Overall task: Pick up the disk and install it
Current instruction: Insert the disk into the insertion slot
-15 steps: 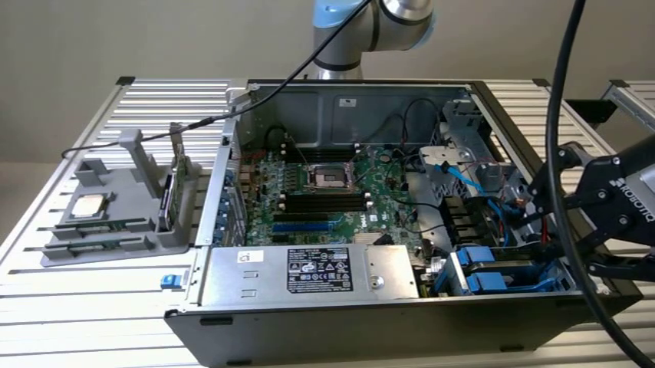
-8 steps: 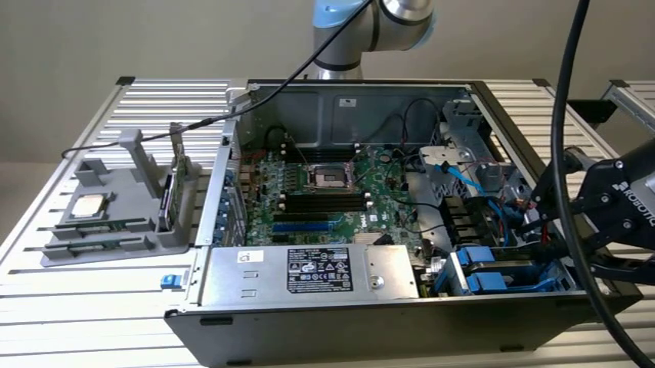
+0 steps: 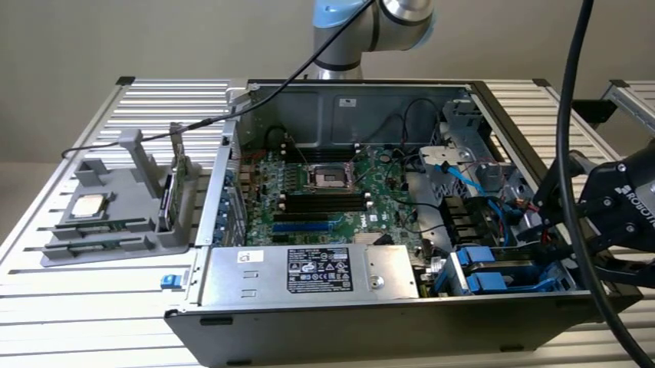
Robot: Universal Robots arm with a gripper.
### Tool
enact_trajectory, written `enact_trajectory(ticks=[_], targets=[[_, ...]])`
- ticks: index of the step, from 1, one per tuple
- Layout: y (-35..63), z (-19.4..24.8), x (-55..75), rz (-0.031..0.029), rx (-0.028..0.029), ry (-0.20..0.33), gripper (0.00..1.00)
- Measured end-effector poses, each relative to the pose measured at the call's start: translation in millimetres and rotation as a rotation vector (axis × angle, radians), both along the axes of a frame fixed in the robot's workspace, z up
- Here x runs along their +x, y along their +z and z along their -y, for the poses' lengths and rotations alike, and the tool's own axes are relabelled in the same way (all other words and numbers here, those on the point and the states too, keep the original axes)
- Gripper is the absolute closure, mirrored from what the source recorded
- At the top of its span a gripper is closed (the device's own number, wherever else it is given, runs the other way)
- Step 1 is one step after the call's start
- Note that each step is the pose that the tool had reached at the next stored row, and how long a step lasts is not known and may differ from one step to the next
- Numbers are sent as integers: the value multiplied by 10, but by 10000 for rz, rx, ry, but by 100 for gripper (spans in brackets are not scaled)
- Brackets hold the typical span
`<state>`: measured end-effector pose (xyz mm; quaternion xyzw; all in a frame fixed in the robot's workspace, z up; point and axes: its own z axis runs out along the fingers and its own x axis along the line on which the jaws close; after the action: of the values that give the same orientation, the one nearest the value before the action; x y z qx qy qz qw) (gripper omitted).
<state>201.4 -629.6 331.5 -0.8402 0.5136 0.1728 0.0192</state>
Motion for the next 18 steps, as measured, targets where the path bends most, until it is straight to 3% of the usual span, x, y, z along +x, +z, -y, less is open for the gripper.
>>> enact_trajectory(ticks=[1,2,4,9,15,18], targets=[[0,4,0,10,-1,18,63],[-1,9,-1,67,0,66,63],[-15,9,-6,274,-2,182,63],[-24,9,-36,520,1,293,63],[-25,9,-56,714,20,341,63],[-25,9,-78,754,47,340,63]])
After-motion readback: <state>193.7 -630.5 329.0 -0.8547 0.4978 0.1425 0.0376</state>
